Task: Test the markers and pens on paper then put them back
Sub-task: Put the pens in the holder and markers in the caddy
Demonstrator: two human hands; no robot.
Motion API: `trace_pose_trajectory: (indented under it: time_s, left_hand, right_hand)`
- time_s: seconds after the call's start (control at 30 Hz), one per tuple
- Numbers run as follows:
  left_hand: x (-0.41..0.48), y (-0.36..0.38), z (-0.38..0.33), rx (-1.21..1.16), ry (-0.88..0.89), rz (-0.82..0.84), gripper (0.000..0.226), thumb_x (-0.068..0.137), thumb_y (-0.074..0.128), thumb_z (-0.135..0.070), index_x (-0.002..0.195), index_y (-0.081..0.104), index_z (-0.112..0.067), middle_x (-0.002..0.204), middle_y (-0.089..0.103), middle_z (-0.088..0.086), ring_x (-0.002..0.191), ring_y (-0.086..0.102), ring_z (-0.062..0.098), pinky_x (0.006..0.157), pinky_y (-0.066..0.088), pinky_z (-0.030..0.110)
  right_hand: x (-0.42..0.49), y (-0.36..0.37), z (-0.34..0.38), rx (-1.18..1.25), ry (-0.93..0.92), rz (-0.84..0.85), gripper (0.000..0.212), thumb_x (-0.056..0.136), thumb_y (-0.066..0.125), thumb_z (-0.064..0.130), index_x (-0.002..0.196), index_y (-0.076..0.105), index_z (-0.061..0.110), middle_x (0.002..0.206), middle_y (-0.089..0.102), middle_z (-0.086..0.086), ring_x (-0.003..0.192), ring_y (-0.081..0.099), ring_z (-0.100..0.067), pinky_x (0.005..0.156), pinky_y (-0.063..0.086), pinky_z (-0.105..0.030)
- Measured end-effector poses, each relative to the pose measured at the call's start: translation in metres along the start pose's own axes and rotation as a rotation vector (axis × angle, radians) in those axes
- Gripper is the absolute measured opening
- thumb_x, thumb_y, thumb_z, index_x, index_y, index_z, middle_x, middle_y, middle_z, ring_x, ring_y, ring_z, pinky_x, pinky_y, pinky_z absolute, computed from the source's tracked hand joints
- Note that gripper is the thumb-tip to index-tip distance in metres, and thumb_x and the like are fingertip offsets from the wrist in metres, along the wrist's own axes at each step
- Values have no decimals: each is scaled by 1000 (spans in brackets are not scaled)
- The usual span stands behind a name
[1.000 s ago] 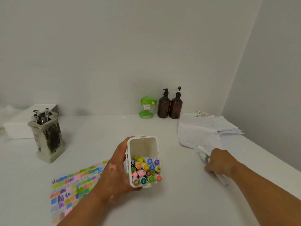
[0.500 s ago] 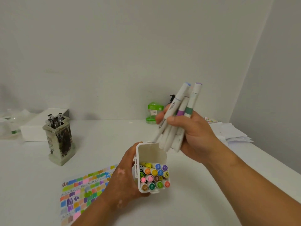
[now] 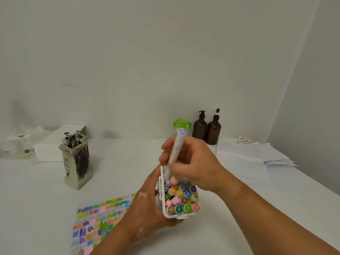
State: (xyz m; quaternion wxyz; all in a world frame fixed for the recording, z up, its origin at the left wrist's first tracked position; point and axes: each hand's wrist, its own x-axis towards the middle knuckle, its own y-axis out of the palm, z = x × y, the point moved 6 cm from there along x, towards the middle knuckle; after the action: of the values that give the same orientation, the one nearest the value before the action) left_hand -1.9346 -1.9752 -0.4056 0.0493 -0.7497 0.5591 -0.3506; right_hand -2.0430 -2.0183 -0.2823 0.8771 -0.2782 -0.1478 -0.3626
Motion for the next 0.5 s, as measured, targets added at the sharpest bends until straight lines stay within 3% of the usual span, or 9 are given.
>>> trace_pose_trajectory:
  time_s: [0.07,0.13,0.23,0.33,0.43,0.5]
  left_hand:
    - [-5,-1,9,5,-11,54,123,44,90,-59,139,13,-63,131,41,-37,116,40,-25,87,35,-5]
    - [-4,1,4,-5,-22,70,112,48,94,-56,136,24,-54,128,43,-34,116,38,-28,88,32,-7]
    - [-1,6,6,-33,-48,95,94,54,95,-47,126,33,-52,120,54,-33,116,42,-25,91,37,-4]
    - [-3,3,8,-64,-62,59,92,50,94,-53,122,37,-52,111,57,-42,111,50,-22,83,41,-3]
    - [-4,0,5,-87,-60,50,98,52,95,-45,128,33,-49,113,51,-50,112,45,-27,85,39,-5]
    - [-6,-1,5,-138,-44,63,105,53,96,-44,137,32,-44,122,53,-43,115,51,-19,85,44,-1]
  right_hand:
    - [-2,-2,0,-34,-2,7,39,82,64,1,106,68,32,96,77,2,96,75,-22,72,61,-28]
    - [-6,-4,0,-124,1,24,33,85,66,12,105,69,37,97,78,9,97,74,-16,69,59,-21]
    - [-11,-2,-1,-369,-17,32,20,85,71,33,102,68,43,101,73,25,101,69,0,79,57,-17]
    - [-15,-1,11,-502,-106,-57,19,82,67,52,91,73,37,101,69,23,102,64,-1,82,52,-15]
    - [-24,-15,15,-505,-105,-206,21,83,64,53,83,72,34,93,68,23,98,62,1,79,49,-14]
    - [-34,-30,6,-489,-22,-308,13,85,67,49,81,70,36,90,67,23,94,61,2,74,49,-12]
